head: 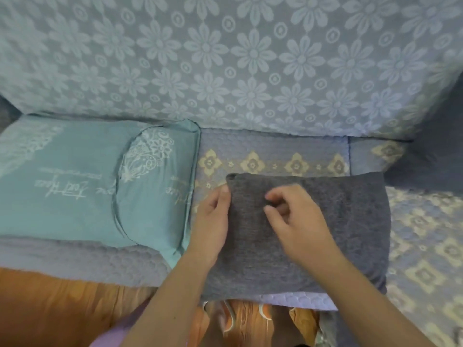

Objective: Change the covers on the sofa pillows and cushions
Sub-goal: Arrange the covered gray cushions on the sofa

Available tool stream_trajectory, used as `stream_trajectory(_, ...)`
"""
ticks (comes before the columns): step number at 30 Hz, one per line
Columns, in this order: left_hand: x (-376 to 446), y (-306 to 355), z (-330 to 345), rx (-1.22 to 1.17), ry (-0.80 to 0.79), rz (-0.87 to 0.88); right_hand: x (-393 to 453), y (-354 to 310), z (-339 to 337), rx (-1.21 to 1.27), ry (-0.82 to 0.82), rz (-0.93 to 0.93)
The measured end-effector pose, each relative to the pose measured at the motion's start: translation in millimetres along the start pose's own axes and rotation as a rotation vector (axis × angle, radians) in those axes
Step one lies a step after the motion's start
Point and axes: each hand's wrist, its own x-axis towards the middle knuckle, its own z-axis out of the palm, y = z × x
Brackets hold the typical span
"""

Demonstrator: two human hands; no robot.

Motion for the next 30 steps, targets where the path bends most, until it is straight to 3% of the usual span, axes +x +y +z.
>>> stream_trajectory(6,-21,3,2,0.042,-0.15,0.142,21,-18,-12,-0.124,-0.094,-0.24)
stream_trajectory(10,-25,6,-8,-0.008,-0.266,0.127,24,-12,-16,-0.217,-0.204,-0.304)
stream_trajectory(20,-15,31,-15,0.103,-0.232,0.06,10,9,17,-0.329,0.208,-0.513)
stream_trajectory(24,-15,28,-9,0.084,-0.127,-0.029,14,13,28,-0.391,0.324,-0.608)
stream_trajectory(28,-7,37,-6,0.577,-0.108,0.048,14,17,38,-0.364,0.429,-0.714)
stream_trajectory(30,-2,43,-7,0.65,-0.111,0.036,13,18,42,-0.375,0.452,-0.731)
